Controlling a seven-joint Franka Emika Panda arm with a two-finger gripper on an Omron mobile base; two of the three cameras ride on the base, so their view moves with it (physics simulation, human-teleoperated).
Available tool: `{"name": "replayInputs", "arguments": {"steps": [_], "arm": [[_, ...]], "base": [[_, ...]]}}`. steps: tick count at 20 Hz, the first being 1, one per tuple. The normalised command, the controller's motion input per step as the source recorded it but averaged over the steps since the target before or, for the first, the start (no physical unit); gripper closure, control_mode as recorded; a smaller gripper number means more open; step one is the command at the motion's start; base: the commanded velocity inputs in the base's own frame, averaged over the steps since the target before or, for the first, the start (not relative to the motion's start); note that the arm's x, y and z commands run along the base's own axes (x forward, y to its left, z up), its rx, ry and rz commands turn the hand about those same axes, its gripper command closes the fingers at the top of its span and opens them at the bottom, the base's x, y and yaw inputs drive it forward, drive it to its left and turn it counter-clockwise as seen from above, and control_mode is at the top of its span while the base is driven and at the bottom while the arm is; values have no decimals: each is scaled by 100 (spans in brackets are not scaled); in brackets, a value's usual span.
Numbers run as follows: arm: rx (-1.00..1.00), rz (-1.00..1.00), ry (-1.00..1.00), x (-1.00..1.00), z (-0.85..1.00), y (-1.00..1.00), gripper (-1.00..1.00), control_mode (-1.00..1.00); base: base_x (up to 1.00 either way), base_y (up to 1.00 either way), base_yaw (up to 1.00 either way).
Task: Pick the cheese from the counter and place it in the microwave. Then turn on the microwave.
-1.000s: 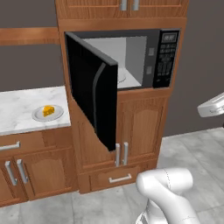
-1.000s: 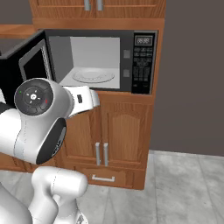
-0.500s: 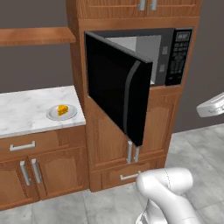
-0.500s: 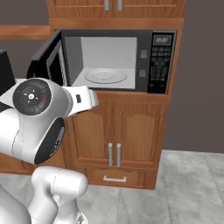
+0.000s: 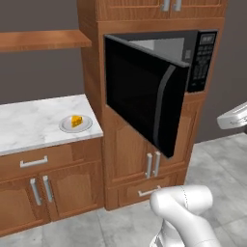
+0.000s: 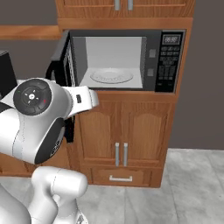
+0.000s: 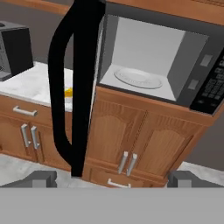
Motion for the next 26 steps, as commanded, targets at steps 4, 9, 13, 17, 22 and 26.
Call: {"name": "replayInputs", "arguments": {"steps": [4, 9, 13, 17, 22, 26], "arm": [[0, 0, 0, 0, 0, 0, -100, 100], [0, 0, 0, 0, 0, 0, -100, 100], [0, 0, 0, 0, 0, 0, -100, 100], [0, 0, 0, 0, 0, 0, -100, 100], [0, 0, 0, 0, 0, 0, -100, 100], [0, 0, 0, 0, 0, 0, -100, 100]], "base": [[-4, 45, -11], [-3, 47, -11], [-2, 49, -11], [0, 55, -11], [0, 64, -11], [2, 64, -12]]}}
